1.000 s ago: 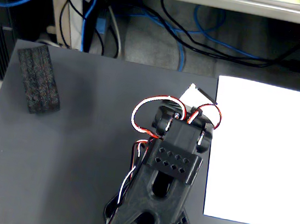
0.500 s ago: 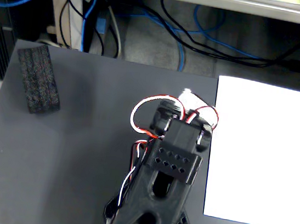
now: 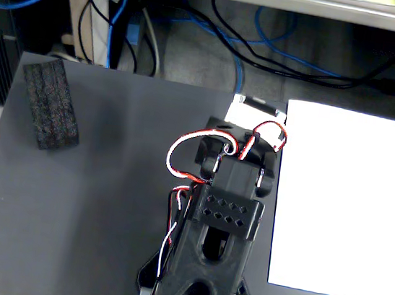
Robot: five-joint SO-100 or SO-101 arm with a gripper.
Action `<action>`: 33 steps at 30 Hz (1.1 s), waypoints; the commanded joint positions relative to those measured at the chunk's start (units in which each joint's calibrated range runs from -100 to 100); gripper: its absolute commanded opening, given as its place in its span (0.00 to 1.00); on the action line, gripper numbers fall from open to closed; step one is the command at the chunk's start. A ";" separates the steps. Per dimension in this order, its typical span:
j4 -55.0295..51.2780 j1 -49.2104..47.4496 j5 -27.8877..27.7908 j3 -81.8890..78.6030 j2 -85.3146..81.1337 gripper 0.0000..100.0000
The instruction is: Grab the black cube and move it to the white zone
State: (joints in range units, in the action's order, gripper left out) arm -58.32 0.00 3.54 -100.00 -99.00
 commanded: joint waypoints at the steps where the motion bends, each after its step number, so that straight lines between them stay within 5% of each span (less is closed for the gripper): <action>1: 4.03 -0.66 -0.71 10.34 -0.33 0.06; 5: 0.09 -1.47 -0.97 28.20 0.01 0.06; 9: -7.11 -16.04 -2.34 36.63 3.71 0.06; 19: -4.80 -33.33 -11.50 66.82 63.01 0.06; 22: -15.18 -40.91 -14.86 76.34 74.85 0.06; 26: -23.75 -48.79 -16.01 88.30 78.21 0.06; 33: -34.04 -53.79 -26.07 88.40 78.38 0.06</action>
State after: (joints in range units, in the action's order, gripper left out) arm -89.82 -53.40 -18.02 -14.99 -20.52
